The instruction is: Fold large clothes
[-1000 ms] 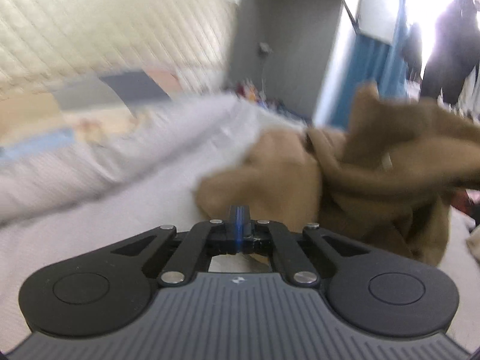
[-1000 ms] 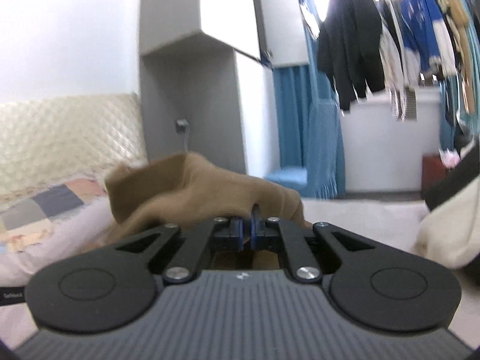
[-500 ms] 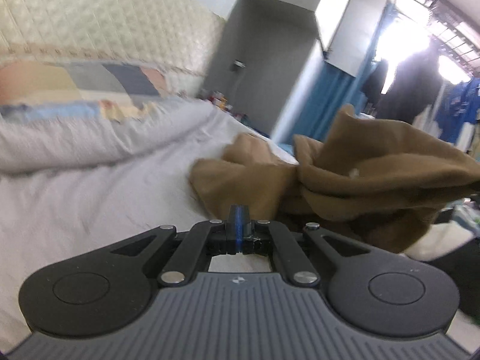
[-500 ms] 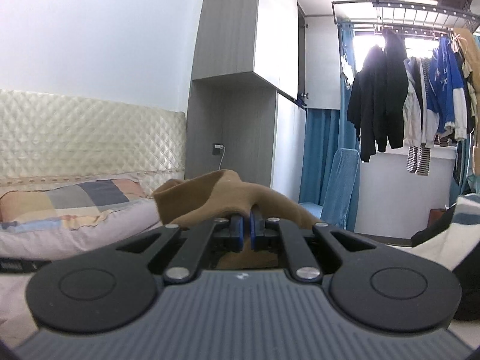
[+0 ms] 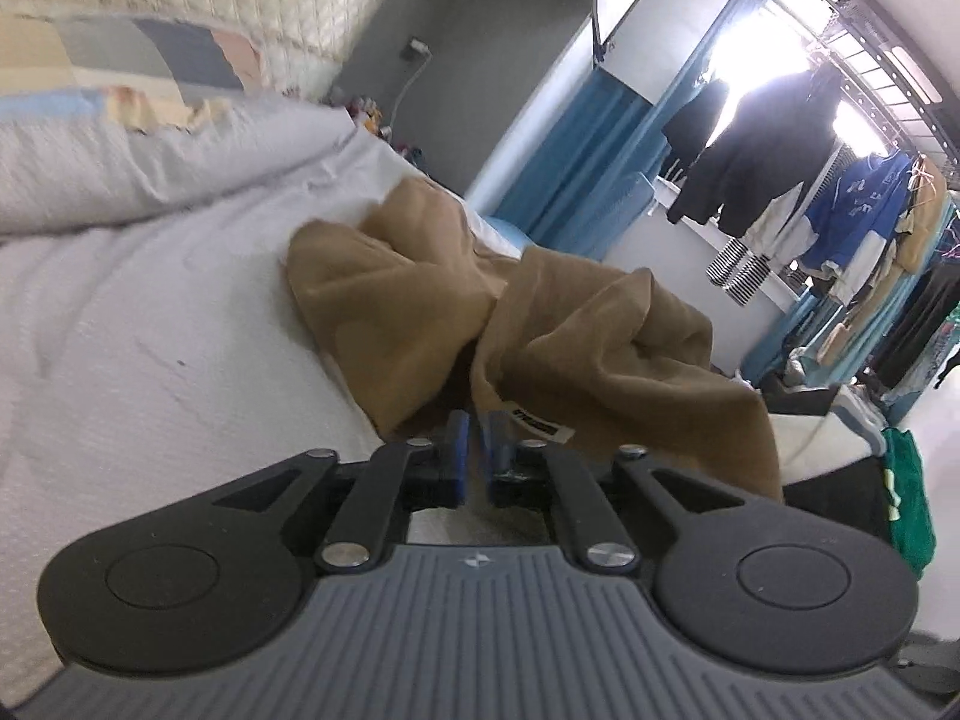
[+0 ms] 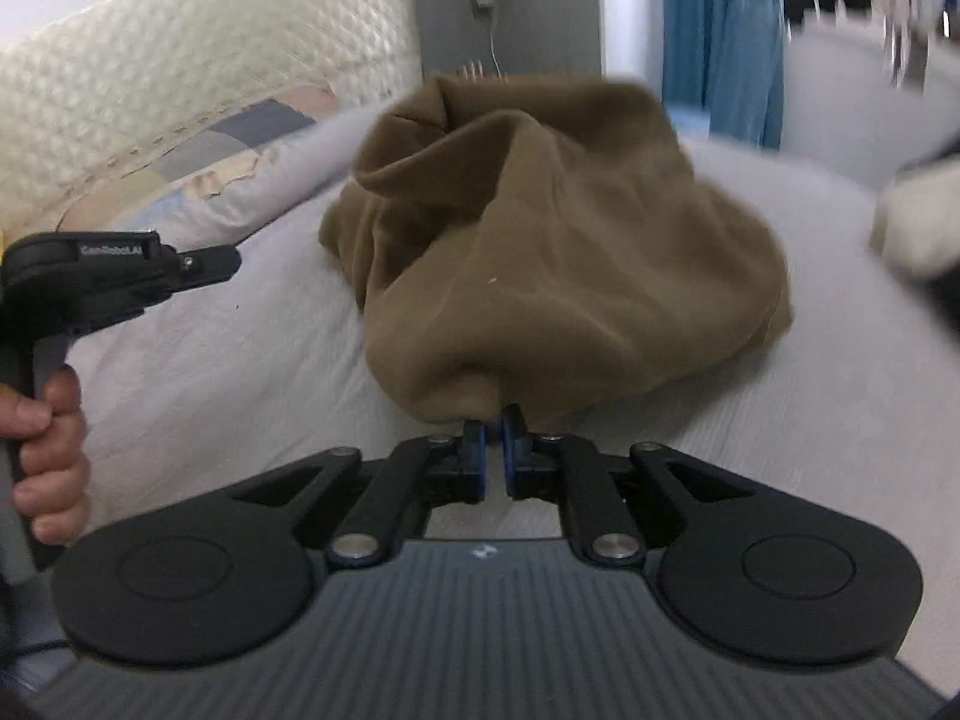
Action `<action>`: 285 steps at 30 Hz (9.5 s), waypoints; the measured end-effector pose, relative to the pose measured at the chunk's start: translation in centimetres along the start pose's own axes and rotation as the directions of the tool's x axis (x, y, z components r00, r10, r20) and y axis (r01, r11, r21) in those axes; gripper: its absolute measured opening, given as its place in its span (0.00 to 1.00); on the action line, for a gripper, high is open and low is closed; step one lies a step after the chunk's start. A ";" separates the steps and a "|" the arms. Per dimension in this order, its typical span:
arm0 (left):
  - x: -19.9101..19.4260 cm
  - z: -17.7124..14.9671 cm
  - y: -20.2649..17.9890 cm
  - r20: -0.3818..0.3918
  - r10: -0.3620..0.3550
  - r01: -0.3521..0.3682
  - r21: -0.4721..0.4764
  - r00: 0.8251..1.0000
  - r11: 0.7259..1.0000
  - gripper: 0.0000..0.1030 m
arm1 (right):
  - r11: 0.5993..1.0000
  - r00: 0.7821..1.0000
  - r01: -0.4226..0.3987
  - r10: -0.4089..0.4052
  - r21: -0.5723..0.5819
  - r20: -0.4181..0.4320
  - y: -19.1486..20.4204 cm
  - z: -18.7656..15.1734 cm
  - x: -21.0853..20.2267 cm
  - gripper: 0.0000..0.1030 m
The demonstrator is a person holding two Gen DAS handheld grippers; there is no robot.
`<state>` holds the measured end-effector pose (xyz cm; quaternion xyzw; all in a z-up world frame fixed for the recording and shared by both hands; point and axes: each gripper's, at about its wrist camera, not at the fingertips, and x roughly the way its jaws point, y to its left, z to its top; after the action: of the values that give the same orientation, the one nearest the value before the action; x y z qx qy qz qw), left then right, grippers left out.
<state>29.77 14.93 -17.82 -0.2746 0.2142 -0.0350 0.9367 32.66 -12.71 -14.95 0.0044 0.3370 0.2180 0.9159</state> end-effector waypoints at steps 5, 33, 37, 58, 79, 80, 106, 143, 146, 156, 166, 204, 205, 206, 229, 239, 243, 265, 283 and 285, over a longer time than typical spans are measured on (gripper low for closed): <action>4.2 1.2 0.1 -0.051 -0.006 0.006 0.005 0.999 1.000 0.55 | 0.970 0.994 -0.070 0.087 0.234 -0.066 -2.7 -0.2 1.2 0.35; 20.6 1.5 4.0 -0.229 -0.151 0.126 -0.122 0.962 0.985 0.11 | 0.682 0.987 -0.150 0.066 0.716 0.144 -13.3 0.5 8.9 0.85; 18.7 1.5 3.1 -0.180 -0.164 0.151 -0.081 0.970 0.985 0.06 | 0.659 0.988 -0.144 0.050 0.739 0.148 -13.6 0.0 9.1 0.85; -8.6 -6.4 -5.3 -0.069 -0.346 0.335 -0.133 0.936 0.933 0.05 | 0.662 0.976 -0.160 -0.007 0.732 0.220 -12.2 -1.3 2.9 0.84; -15.8 -10.4 -6.2 -0.326 -0.133 0.097 -0.123 0.936 0.988 0.60 | 0.701 0.998 0.004 -0.052 0.713 0.046 -11.0 -1.9 1.2 0.84; -16.2 -9.6 -6.3 -0.317 -0.130 0.096 -0.120 0.940 0.988 0.60 | 0.692 0.998 -0.002 -0.046 0.722 0.047 -11.3 -1.7 1.2 0.84; 12.3 5.1 -5.6 -0.257 -0.129 0.128 -0.020 0.958 0.992 0.74 | 0.786 1.000 -0.026 0.017 0.618 0.020 -15.3 1.9 8.4 0.30; 9.3 4.7 4.3 -0.169 -0.190 0.124 -0.339 0.967 0.932 0.15 | 0.786 0.971 -0.238 0.212 0.570 0.113 -13.6 2.7 7.0 0.62; 9.8 4.4 5.4 -0.189 -0.177 0.092 -0.387 0.966 0.918 0.15 | 0.777 0.963 -0.262 0.247 0.573 0.106 -13.2 2.8 7.5 0.66; 11.5 3.6 7.7 -0.224 -0.115 0.004 -0.441 0.968 0.897 0.15 | 0.671 0.966 -0.231 0.244 0.704 0.084 -14.3 0.7 10.0 0.77; 11.6 3.4 7.9 -0.220 -0.131 0.020 -0.447 0.967 0.895 0.15 | 0.599 0.964 -0.215 0.257 0.771 0.069 -14.9 -0.3 14.6 0.76; 11.9 4.4 7.6 -0.154 -0.369 0.256 -0.481 0.917 0.838 0.50 | 0.514 0.866 -0.494 0.363 0.701 0.343 -13.6 1.9 9.0 0.55; 12.3 4.5 7.4 -0.163 -0.358 0.249 -0.463 0.920 0.851 0.50 | 0.550 0.857 -0.513 0.372 0.659 0.357 -13.1 2.5 8.5 0.50; 12.8 4.6 7.2 -0.174 -0.353 0.245 -0.450 0.919 0.859 0.50 | 0.580 0.844 -0.536 0.387 0.613 0.372 -12.6 3.0 8.0 0.50; -5.0 10.3 -3.1 0.136 -0.431 0.445 -0.109 0.892 0.889 0.14 | 0.748 0.704 -0.610 0.360 0.262 0.612 -5.8 7.5 -6.8 0.18; -19.3 20.4 -14.6 0.259 -0.448 0.444 0.076 0.856 0.893 0.15 | 0.832 0.662 -0.548 0.369 0.085 0.652 -1.7 15.3 -21.5 0.18; -25.3 25.4 -20.3 0.296 -0.451 0.428 0.143 0.842 0.892 0.15 | 0.839 0.621 -0.544 0.384 0.024 0.683 -1.1 18.5 -27.5 0.18; -9.1 37.0 -26.2 0.147 -0.235 0.223 0.089 0.961 0.971 0.15 | 0.897 0.777 -0.425 0.293 0.121 0.557 -6.4 29.5 -16.6 0.18; 49.2 25.0 0.3 -0.261 0.001 -0.020 -0.070 0.965 0.997 0.15 | 0.850 0.977 -0.202 0.139 0.486 0.162 -24.3 28.0 36.4 0.18; 51.4 24.4 1.8 -0.291 0.015 -0.041 -0.081 0.957 0.996 0.15 | 0.840 0.979 -0.197 0.142 0.506 0.146 -24.8 26.3 38.4 0.18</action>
<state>86.50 19.18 -19.92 -0.3038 0.3544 -0.0523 0.8828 84.79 -16.02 -22.12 0.2915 0.3339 0.1988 0.8741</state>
